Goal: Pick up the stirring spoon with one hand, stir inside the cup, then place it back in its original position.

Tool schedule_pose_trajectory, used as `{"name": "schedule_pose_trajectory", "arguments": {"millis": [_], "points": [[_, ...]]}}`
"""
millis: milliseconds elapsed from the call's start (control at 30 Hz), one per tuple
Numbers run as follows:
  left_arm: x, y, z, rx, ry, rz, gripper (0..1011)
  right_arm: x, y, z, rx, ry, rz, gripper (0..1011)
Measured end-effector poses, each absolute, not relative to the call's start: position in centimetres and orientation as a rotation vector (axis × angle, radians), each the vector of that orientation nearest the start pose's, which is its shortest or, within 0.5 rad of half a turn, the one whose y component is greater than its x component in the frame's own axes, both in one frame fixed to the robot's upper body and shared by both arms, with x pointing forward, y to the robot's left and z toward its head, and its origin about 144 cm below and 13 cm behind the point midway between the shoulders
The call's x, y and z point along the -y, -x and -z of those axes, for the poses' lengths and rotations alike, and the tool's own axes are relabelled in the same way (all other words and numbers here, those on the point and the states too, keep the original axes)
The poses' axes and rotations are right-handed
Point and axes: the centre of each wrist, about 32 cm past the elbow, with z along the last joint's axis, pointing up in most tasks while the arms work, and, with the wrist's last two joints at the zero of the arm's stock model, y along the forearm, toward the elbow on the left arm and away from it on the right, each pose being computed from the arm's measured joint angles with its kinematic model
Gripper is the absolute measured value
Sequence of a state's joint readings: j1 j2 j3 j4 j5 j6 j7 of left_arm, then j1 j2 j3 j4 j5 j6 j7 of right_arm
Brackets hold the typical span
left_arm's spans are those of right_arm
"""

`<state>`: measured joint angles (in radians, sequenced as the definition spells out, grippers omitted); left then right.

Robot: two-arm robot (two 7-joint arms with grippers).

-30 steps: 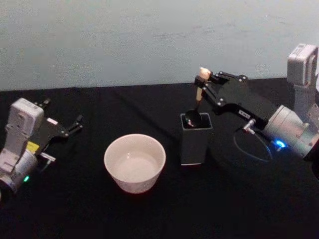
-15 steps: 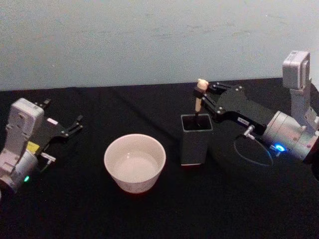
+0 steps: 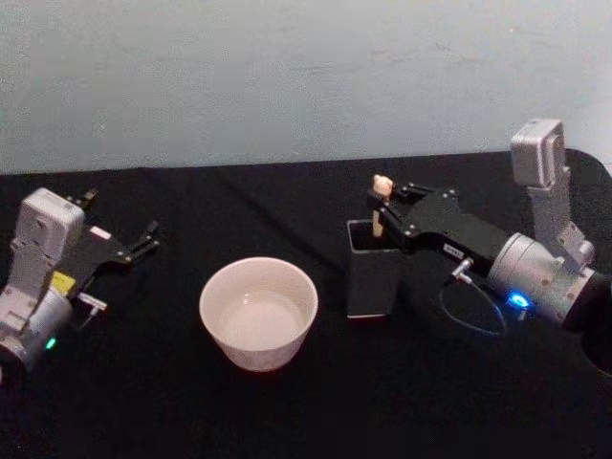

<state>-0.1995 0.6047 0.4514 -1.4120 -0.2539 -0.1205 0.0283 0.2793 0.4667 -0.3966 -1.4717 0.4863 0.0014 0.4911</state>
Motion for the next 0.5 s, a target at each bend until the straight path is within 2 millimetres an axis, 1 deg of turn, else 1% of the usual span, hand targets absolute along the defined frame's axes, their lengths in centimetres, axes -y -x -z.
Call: {"name": "schedule_pose_trajectory", "arguments": {"millis": [500], "points": [[-31.0, -48.9, -114.0, 0.285, -0.304, -1.248, 1002, 25.9, -51.5, -117.5, -0.026, 0.068, 0.803, 209]]}}
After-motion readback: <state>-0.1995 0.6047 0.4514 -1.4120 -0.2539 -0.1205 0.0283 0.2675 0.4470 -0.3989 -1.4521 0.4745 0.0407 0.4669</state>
